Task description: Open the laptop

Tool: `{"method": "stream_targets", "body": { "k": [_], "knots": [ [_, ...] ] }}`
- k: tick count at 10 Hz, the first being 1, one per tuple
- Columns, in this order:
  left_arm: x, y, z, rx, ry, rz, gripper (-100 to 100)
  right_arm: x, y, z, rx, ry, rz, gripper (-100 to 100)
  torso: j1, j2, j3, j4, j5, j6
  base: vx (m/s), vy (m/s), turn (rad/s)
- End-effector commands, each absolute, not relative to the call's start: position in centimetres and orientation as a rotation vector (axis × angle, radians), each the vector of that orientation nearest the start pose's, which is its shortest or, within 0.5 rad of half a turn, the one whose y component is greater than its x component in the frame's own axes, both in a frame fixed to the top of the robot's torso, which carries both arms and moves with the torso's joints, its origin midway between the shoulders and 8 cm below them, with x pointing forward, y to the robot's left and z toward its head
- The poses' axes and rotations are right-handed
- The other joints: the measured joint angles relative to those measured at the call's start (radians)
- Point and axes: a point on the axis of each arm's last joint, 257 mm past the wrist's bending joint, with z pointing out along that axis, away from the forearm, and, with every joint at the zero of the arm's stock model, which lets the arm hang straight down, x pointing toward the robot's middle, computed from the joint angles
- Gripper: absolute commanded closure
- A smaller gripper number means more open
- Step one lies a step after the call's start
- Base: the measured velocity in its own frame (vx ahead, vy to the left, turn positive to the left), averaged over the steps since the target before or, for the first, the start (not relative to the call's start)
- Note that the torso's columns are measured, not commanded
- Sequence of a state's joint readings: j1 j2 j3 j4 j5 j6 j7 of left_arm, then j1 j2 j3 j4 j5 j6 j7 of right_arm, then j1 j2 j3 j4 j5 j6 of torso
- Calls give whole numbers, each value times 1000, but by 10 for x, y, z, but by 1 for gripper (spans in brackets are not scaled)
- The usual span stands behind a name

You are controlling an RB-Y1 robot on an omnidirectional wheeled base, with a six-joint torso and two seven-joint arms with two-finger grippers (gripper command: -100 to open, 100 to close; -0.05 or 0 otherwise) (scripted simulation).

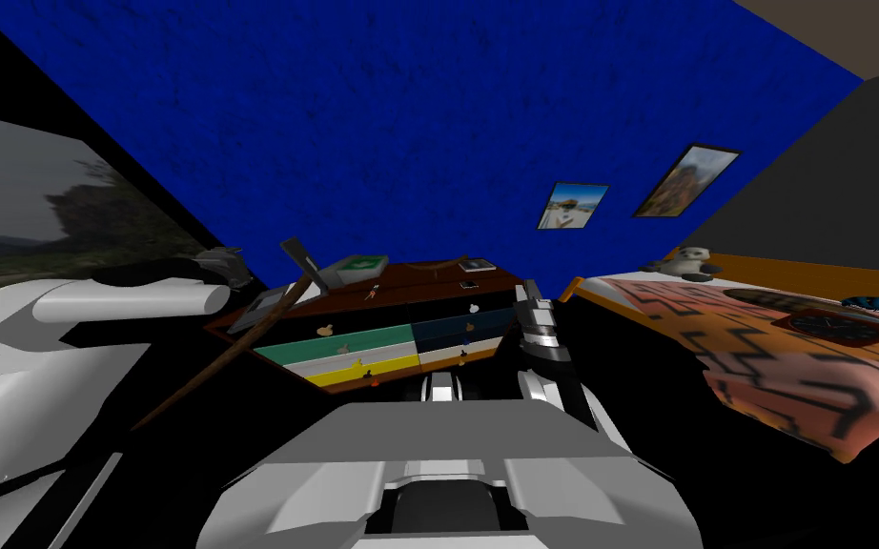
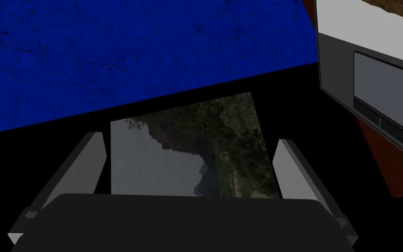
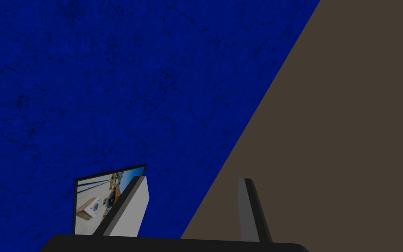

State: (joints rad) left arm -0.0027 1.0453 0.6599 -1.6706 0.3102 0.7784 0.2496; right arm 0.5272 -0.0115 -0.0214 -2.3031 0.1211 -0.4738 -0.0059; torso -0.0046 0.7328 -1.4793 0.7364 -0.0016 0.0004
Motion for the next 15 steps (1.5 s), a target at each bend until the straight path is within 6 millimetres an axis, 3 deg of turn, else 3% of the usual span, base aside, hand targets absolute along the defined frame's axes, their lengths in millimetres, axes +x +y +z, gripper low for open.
{"method": "stream_targets", "body": {
  "k": [1,6,8,9,15],
  "knots": [
    [416,724,90,-1305,935,-301,-100,343,-274,20,596,709,1193,0,1,3,1,1,0,0,83,-126,-3],
    [411,722,100,-1174,1053,-65,-100,343,-274,20,596,709,1193,0,2,5,3,1,0,3,79,-107,6],
    [409,725,98,-1195,1040,-85,-100,343,-274,20,595,709,1193,0,2,4,2,1,0,3,16,-26,7],
    [409,725,98,-1195,1039,-85,100,343,-274,20,595,709,1193,0,6,6,4,2,2,0,3,-5,-2],
    [411,734,78,-1300,883,-330,100,343,-274,20,595,709,1193,0,4,4,3,1,1,0,-45,33,45]
  ]
}}
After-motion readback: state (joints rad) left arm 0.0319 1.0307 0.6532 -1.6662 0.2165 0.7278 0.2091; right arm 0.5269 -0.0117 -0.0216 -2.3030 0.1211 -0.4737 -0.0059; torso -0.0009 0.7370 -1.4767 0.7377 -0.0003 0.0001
